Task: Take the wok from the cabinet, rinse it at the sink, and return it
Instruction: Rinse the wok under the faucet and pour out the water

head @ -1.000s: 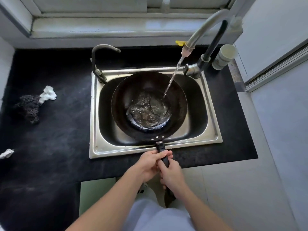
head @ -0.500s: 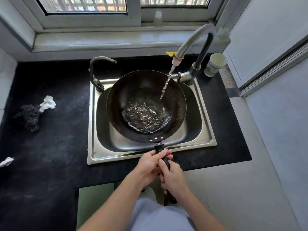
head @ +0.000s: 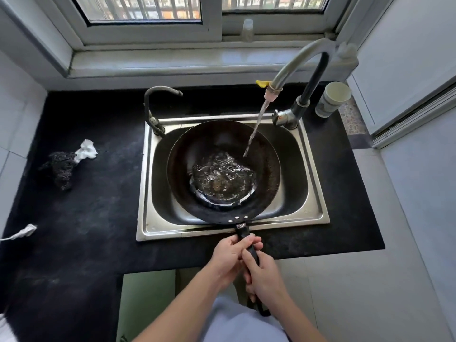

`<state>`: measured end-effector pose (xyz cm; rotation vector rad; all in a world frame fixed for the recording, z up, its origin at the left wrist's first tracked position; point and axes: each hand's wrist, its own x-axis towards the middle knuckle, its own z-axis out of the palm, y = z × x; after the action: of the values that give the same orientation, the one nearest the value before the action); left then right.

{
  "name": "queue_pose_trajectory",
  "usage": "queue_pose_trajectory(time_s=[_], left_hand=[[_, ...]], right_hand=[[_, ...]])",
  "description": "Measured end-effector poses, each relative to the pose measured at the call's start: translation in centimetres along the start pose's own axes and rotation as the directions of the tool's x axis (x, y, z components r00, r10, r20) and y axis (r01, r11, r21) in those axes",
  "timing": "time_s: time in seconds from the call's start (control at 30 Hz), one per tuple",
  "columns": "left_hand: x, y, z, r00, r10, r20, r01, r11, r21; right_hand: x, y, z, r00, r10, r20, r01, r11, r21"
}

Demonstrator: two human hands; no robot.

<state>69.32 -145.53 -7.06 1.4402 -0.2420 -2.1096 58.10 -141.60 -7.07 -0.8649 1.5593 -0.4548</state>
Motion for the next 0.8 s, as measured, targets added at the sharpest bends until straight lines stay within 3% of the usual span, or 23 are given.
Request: queue_pose_trajectory(time_s=[0.27, 0.57, 0.8], left_hand=[[1.7, 0.9, 2.1, 1.000, 0.021, 0.001, -0.021, 1.000, 0.003], [0.8, 2.2, 1.1, 0.996, 0.082, -0.040, -0.087, 0.990, -0.115], [-0.3, 0.6, -1.6, 0.995, 0.083, -0.058, -0.088, 0.991, -0.097]], right_hand=[[1.4, -1.4, -1.9, 0.999, 0.011, -0.040, -0.014, 0.997, -0.072], [1.4, -3.7, -1.2, 0.998, -0.041, 0.046, 0.044, 0.996, -0.076], [-0.1, -2.7, 1.0, 0.998, -0.028, 0.059, 0.032, 0.997, -0.076]])
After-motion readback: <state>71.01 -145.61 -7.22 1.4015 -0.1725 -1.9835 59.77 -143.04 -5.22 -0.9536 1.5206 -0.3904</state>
